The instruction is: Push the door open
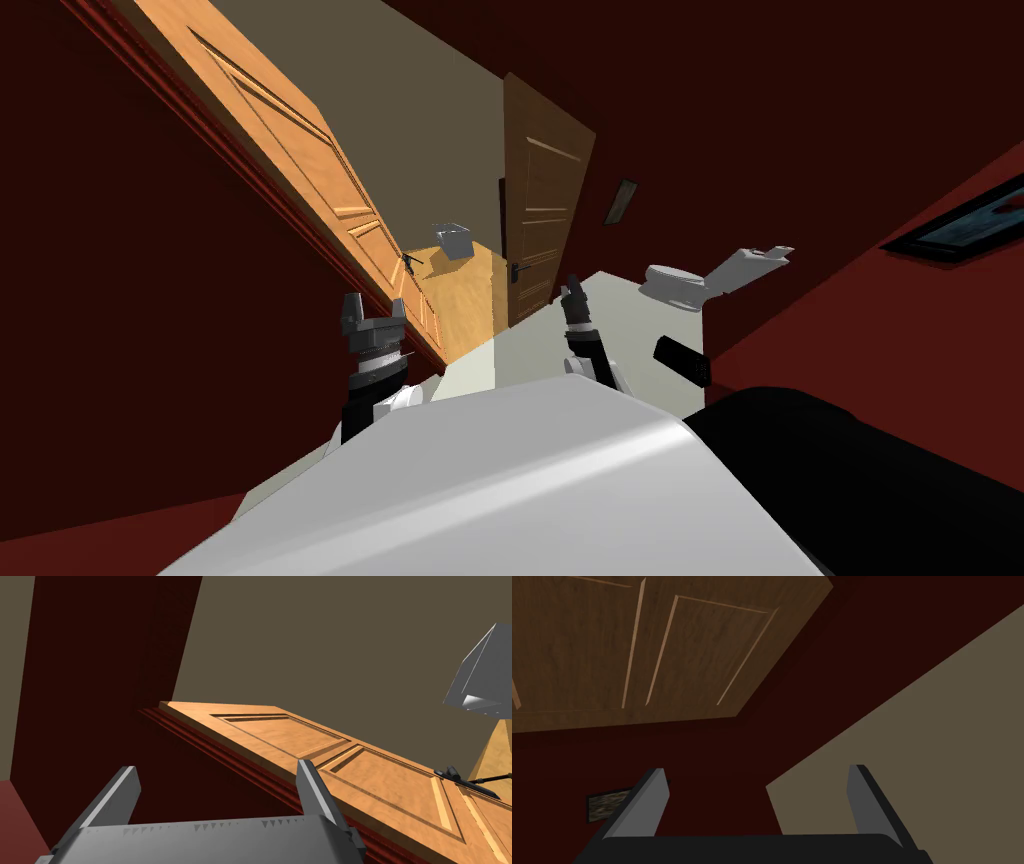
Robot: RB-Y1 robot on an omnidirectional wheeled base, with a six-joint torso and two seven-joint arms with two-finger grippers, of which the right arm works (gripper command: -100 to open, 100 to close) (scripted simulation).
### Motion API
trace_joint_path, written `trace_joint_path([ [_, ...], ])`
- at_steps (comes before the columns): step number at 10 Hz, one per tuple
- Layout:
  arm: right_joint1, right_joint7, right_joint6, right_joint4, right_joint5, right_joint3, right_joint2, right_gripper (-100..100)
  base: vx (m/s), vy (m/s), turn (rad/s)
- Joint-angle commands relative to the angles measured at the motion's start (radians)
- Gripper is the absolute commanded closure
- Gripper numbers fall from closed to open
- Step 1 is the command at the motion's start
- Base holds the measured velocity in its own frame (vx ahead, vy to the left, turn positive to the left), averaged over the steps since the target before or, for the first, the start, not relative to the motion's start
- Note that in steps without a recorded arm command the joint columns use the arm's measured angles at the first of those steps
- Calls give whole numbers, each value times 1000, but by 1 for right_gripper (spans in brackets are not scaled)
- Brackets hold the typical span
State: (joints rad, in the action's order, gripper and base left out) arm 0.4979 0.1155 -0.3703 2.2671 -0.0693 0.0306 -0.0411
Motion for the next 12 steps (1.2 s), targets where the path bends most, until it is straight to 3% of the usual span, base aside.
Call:
trace_joint_path([
  [1,-18,-7,5,-36,3,8,-6,-100,95,-62,72],
  [12,-131,-48,33,-263,23,54,-29,-100,109,-96,66],
])
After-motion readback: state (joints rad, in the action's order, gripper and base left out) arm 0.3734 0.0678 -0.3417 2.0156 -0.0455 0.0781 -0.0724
